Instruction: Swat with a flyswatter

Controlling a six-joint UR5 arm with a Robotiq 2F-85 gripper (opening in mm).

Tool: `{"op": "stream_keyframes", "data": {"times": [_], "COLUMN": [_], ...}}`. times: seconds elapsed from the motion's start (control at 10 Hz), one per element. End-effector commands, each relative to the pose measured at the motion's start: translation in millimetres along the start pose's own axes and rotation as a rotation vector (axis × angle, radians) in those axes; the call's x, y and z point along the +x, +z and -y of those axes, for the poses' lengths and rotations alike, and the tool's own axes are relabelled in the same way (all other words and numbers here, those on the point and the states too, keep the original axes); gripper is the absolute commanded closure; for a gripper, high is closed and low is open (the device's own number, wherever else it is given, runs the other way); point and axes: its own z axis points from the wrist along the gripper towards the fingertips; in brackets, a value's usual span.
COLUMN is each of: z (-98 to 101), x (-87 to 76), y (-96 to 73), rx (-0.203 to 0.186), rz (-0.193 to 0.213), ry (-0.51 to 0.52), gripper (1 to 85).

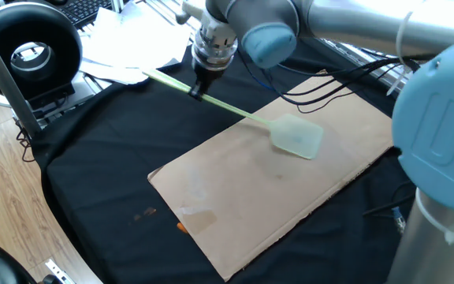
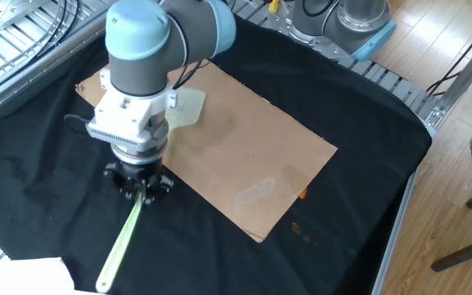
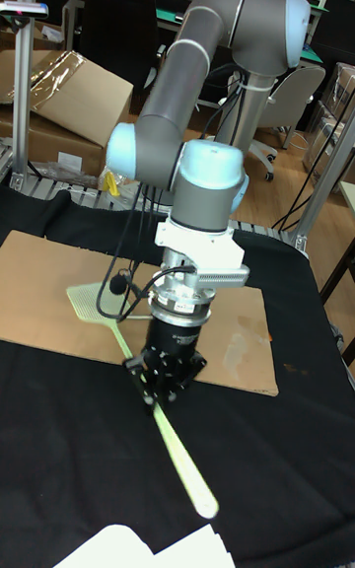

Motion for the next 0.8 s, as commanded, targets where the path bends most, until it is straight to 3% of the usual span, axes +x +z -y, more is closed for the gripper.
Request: {"op": "stream_keyframes", "data": {"times": [0.0,0.1,0.7], "z": [-3.7,-2.1,5.5], "x": [-50.9,-47.9,-7.2], "y": [-3.7,-2.2,8.9], "rx": [-0.040,-0.036,-0.020], "rz": [0.228,0.229,0.130], "ry": [0.017,0.011,0.038], "gripper": [84.7,84.7,84.7]}}
